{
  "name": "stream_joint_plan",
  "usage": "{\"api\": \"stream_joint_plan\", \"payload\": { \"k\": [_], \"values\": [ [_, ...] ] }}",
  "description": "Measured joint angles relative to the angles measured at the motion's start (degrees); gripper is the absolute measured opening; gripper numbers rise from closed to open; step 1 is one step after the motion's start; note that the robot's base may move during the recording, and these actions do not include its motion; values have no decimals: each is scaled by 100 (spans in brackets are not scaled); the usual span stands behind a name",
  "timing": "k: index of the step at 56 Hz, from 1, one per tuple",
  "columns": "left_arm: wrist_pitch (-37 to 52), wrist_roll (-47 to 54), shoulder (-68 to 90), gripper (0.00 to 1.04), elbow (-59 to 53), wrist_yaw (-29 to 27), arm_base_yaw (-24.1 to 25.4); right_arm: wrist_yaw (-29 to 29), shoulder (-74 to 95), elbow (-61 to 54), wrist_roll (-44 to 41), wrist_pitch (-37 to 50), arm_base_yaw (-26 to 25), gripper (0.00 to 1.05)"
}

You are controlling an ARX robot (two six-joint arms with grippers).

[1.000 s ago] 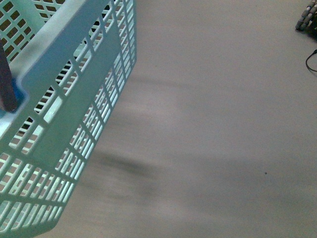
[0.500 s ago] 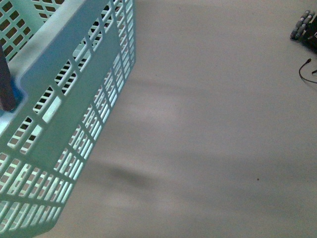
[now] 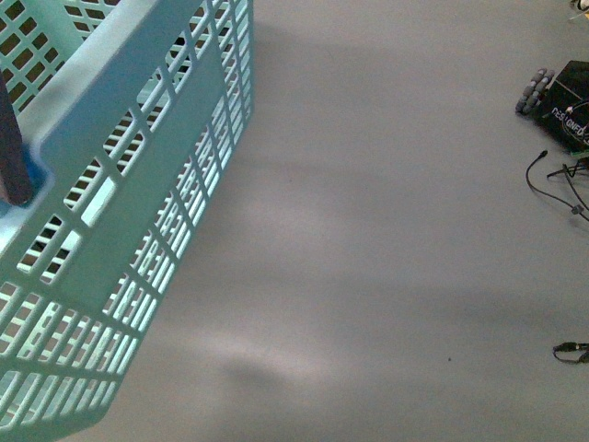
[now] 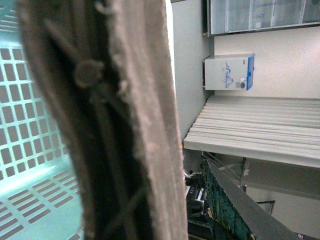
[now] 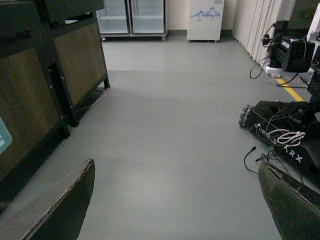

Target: Pick lemon and mango into basket

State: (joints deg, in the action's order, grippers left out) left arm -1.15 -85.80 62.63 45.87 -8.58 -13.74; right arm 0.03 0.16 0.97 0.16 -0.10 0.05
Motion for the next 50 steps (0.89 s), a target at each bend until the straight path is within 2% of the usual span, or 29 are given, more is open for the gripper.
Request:
{"api": "stream_joint_plan", "payload": {
  "k": [50],
  "values": [
    [0,2,0,28,9,4,0,0,0,0,-2,0,0,96]
  ]
}}
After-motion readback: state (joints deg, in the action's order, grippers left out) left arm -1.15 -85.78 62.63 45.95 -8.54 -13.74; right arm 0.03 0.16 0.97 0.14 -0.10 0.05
